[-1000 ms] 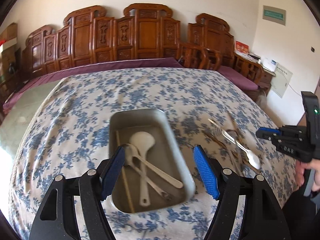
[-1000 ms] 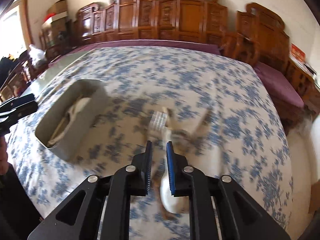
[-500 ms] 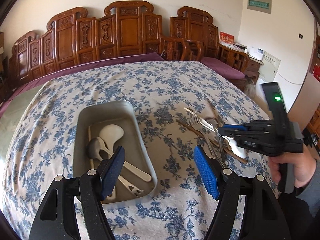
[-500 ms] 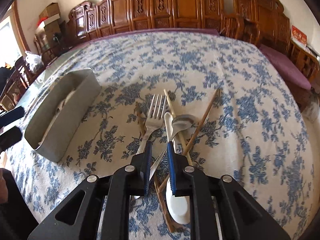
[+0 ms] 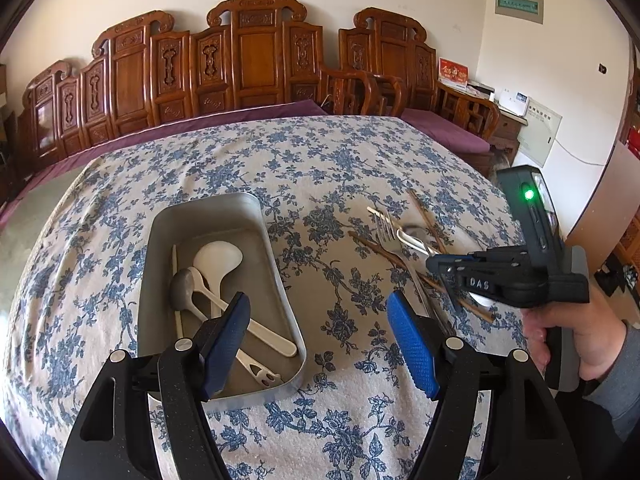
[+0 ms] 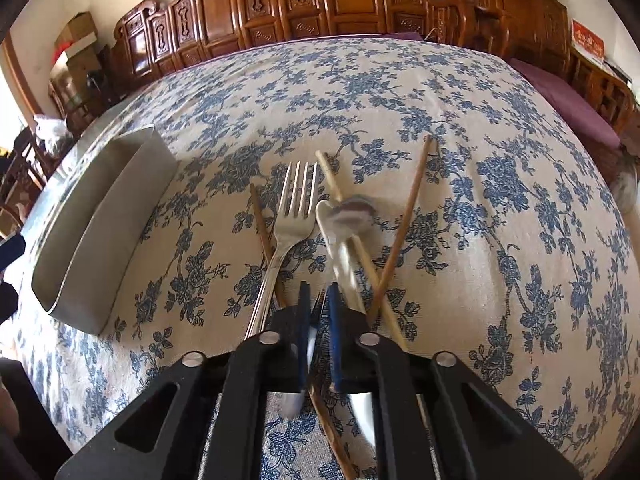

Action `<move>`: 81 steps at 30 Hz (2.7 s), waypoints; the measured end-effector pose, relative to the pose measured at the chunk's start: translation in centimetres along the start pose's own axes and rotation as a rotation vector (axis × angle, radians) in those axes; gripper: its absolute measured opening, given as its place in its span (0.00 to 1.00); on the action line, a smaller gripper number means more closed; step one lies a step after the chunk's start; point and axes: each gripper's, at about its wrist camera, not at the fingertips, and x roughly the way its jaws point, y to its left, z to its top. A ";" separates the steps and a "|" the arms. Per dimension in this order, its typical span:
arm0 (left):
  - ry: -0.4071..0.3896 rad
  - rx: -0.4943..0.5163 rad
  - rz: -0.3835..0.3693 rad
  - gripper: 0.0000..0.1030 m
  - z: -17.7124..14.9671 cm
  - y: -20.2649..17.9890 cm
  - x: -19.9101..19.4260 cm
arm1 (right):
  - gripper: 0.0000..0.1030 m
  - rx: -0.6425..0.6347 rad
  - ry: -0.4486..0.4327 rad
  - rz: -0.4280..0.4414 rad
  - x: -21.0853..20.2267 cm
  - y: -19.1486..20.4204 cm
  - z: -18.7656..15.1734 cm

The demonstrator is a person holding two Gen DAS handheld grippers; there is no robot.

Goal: Organize utensils
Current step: 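Move the right gripper to the utensil pile and grasp the metal knife, then grasp the metal fork with the left gripper while the right gripper holds the knife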

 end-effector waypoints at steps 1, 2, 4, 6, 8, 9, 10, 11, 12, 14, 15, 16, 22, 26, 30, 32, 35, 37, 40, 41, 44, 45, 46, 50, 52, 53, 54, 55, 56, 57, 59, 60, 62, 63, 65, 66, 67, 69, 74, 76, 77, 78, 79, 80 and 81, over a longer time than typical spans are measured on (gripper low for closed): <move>0.001 0.000 0.000 0.66 0.0 -0.1 0.0 | 0.05 0.006 -0.004 0.007 -0.2 -0.1 0.0; 0.000 -0.002 0.000 0.66 0.0 -0.2 0.0 | 0.05 0.011 -0.010 0.016 -0.4 -0.2 0.1; 0.003 -0.001 0.000 0.66 0.1 -0.5 0.1 | 0.05 0.005 -0.019 0.022 -0.6 -0.1 0.1; 0.005 0.004 0.002 0.66 0.1 -0.9 0.2 | 0.05 0.007 -0.031 0.032 -1.0 -0.2 0.2; 0.009 0.017 0.007 0.66 0.1 -1.4 0.4 | 0.04 0.007 -0.043 0.046 -1.4 -0.2 0.3; 0.011 0.020 0.008 0.66 0.1 -1.5 0.5 | 0.04 0.007 -0.052 0.049 -1.6 -0.3 0.3; 0.017 0.024 0.008 0.66 0.1 -1.8 0.6 | 0.04 0.008 -0.064 0.056 -1.9 -0.4 0.3; 0.022 0.027 0.007 0.66 0.1 -2.0 0.8 | 0.04 0.011 -0.072 0.063 -2.1 -0.5 0.4; 0.026 0.031 0.008 0.66 0.1 -2.3 1.0 | 0.04 0.017 -0.082 0.072 -2.5 -0.8 0.4; 0.035 0.031 0.003 0.66 0.1 -2.8 1.5 | 0.04 0.027 -0.097 0.079 -2.9 -1.3 0.4; 0.038 0.028 -0.003 0.66 0.2 -3.0 1.8 | 0.04 0.034 -0.105 0.081 -3.2 -1.7 0.4; 0.042 0.022 -0.009 0.66 0.2 -3.4 2.2 | 0.04 0.037 -0.108 0.081 -3.2 -2.0 0.4; 0.072 0.053 -0.033 0.62 0.9 -5.6 5.1 | 0.04 0.069 -0.127 0.061 -3.7 -4.1 0.3; 0.107 0.062 -0.060 0.55 1.3 -7.0 7.3 | 0.04 0.064 -0.138 0.044 -3.9 -4.9 0.4; 0.138 0.058 -0.086 0.45 1.7 -7.9 9.4 | 0.04 0.062 -0.137 0.038 -4.0 -5.5 0.3; 0.157 0.043 -0.099 0.43 1.9 -8.1 10.4 | 0.04 0.068 -0.135 0.041 -3.9 -5.7 0.3; 0.186 0.033 -0.108 0.34 2.0 -8.5 11.9 | 0.04 0.076 -0.134 0.050 -3.9 -5.8 0.3; 0.201 0.033 -0.104 0.29 1.9 -8.7 12.6 | 0.05 0.078 -0.136 0.056 -3.9 -5.8 0.3; 0.227 0.047 -0.081 0.25 1.7 -8.9 13.4 | 0.05 0.070 -0.135 0.066 -3.9 -5.6 0.4; 0.231 0.050 -0.077 0.24 1.6 -9.0 13.6 | 0.05 0.067 -0.135 0.068 -3.9 -5.6 0.4; 0.230 0.054 -0.074 0.21 1.6 -9.1 13.6 | 0.05 0.064 -0.137 0.075 -3.9 -5.4 0.5; 0.232 0.056 -0.074 0.19 1.7 -9.1 13.7 | 0.05 0.064 -0.137 0.076 -3.9 -5.4 0.5; 0.234 0.060 -0.069 0.18 1.7 -9.3 13.7 | 0.05 0.064 -0.137 0.077 -3.9 -5.3 0.5; 0.261 0.056 -0.063 0.17 2.1 -9.8 14.1 | 0.05 0.064 -0.141 0.077 -4.1 -5.3 0.5; 0.279 0.042 -0.082 0.17 2.1 -9.8 14.3 | 0.05 0.066 -0.141 0.077 -4.1 -5.4 0.5; 0.288 0.041 -0.081 0.17 2.0 -9.9 14.4 | 0.05 0.067 -0.141 0.077 -4.1 -5.4 0.4; 0.284 0.047 -0.076 0.17 2.0 -9.9 14.4 | 0.05 0.068 -0.142 0.076 -4.2 -5.5 0.5; 0.283 0.063 -0.062 0.16 1.9 -10.0 14.5 | 0.05 0.070 -0.142 0.076 -4.2 -5.5 0.5; 0.282 0.073 -0.054 0.15 1.9 -10.1 14.5 | 0.05 0.071 -0.143 0.078 -4.2 -5.5 0.5; 0.283 0.076 -0.047 0.14 1.9 -10.1 14.5 | 0.05 0.070 -0.144 0.079 -4.2 -5.5 0.5; 0.285 0.071 -0.043 0.14 2.1 -9.9 14.7 | 0.05 0.069 -0.143 0.079 -4.2 -5.5 0.5; 0.287 0.069 -0.036 0.13 2.2 -9.8 14.8 | 0.05 0.068 -0.143 0.081 -4.2 -5.4 0.5; 0.288 0.072 -0.028 0.13 2.5 -9.9 15.1 | 0.05 0.065 -0.145 0.082 -4.3 -5.3 0.5; 0.286 0.073 -0.026 0.11 2.6 -9.9 15.2 | 0.05 0.064 -0.145 0.082 -4.3 -5.3 0.5; 0.277 0.070 -0.027 0.09 2.6 -9.8 15.2 | 0.05 0.063 -0.145 0.082 -4.3 -5.3 0.5; 0.274 0.069 -0.025 0.07 2.6 -9.7 15.2 | 0.05 0.064 -0.145 0.082 -4.3 -5.3 0.6; 0.269 0.069 -0.015 0.06 2.6 -9.6 15.1 | 0.05 0.065 -0.145 0.081 -4.3 -5.3 0.5; 0.257 0.080 0.008 0.06 2.6 -9.4 14.8 | 0.05 0.066 -0.144 0.081 -4.4 -5.2 0.6; 0.229 0.070 0.023 0.06 2.9 -8.6 13.8 | 0.05 0.060 -0.145 0.083 -4.4 -5.1 0.6; 0.217 0.070 0.025 0.06 3.2 -8.3 13.2 | 0.05 0.055 -0.149 0.086 -4.5 -5.0 0.6; 0.211 0.069 0.027 0.06 3.4 -8.1 12.9 | 0.05 0.053 -0.151 0.087 -4.5 -4.9 0.6; 0.204 0.069 0.029 0.06 3.6 -8.0 12.5 | 0.05 0.051 -0.150 0.088 -4.5 -4.8 0.6; 0.198 0.068 0.031 0.06 3.7 -7.9 12.2 | 0.05 0.050 -0.149 0.089 -4.5 -4.8 0.6; 0.193 0.066 0.033 0.06 3.9 -7.7 11.9 | 0.05 0.048 -0.151 0.092 -4.5 -4.7 0.7; 0.186 0.064 0.035 0.06 4.1 -7.5 11.5 | 0.05 0.045 -0.153 0.095 -4.6 -4.6 0.7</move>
